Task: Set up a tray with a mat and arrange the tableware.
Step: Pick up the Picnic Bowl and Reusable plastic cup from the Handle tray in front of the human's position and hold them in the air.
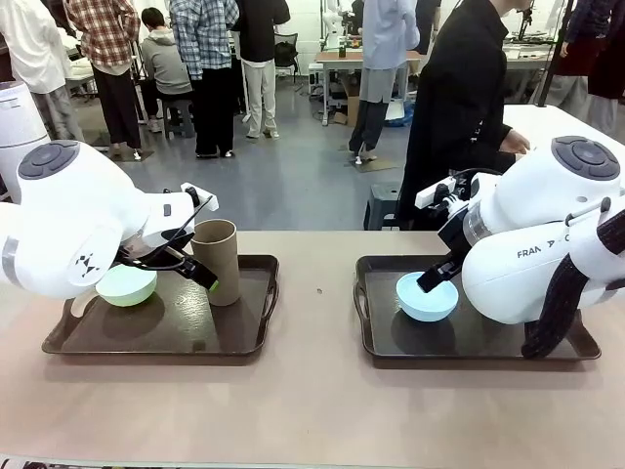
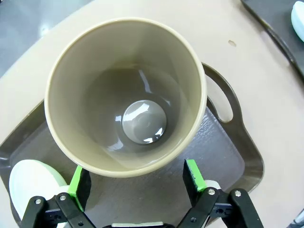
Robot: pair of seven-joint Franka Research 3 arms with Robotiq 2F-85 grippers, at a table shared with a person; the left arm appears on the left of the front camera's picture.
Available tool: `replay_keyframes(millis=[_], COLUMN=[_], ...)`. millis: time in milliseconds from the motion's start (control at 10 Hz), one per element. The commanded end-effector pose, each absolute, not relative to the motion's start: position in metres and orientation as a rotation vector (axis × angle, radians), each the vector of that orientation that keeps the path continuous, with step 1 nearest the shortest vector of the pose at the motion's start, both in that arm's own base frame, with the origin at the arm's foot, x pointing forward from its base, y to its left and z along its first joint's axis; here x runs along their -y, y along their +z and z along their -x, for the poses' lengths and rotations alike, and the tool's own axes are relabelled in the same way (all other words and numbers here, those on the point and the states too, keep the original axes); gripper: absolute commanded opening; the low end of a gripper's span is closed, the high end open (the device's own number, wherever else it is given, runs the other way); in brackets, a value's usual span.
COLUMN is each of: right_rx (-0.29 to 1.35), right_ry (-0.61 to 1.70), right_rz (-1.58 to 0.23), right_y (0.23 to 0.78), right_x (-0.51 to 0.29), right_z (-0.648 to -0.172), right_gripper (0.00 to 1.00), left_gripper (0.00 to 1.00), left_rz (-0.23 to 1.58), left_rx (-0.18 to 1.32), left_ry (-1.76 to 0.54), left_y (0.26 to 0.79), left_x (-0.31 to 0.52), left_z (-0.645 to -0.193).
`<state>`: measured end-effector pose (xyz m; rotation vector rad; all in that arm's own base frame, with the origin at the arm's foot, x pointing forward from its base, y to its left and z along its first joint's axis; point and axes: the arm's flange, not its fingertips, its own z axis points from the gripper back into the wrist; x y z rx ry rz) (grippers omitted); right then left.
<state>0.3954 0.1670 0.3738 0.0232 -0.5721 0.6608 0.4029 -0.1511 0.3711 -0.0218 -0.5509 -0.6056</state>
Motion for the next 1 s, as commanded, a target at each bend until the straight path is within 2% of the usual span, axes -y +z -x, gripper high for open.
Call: replay_keyframes(millis=[0,600,800,900], right_rx=[0.572,0.572,0.559,0.648], right_ry=[0.661,0.661,0.603,0.657], right_rz=[-0.023,-0.023,0.011,-0.041], right_y=[0.374,0.374,0.435,0.469], right_x=[-0.167,-0.167,-0.181,-0.183], right_z=[-0.395,-0.395,-0.344,-0.312], right_gripper=[1.00,1.00,1.00,1.00], left_gripper=[1.00,1.00,1.00,1.00], left_rz=[0.022,0.022,-0.017,-0.065], left_rx=[0.551,0.551,0.583,0.590], left_ry=[-0.605,-0.606,-0.660,-0.640], left_y=[0.371,0.371,0.428,0.453], left_x=[0.151,0.151,0.129,0.115], left_z=[-0.403,-0.403,-0.350,-0.326])
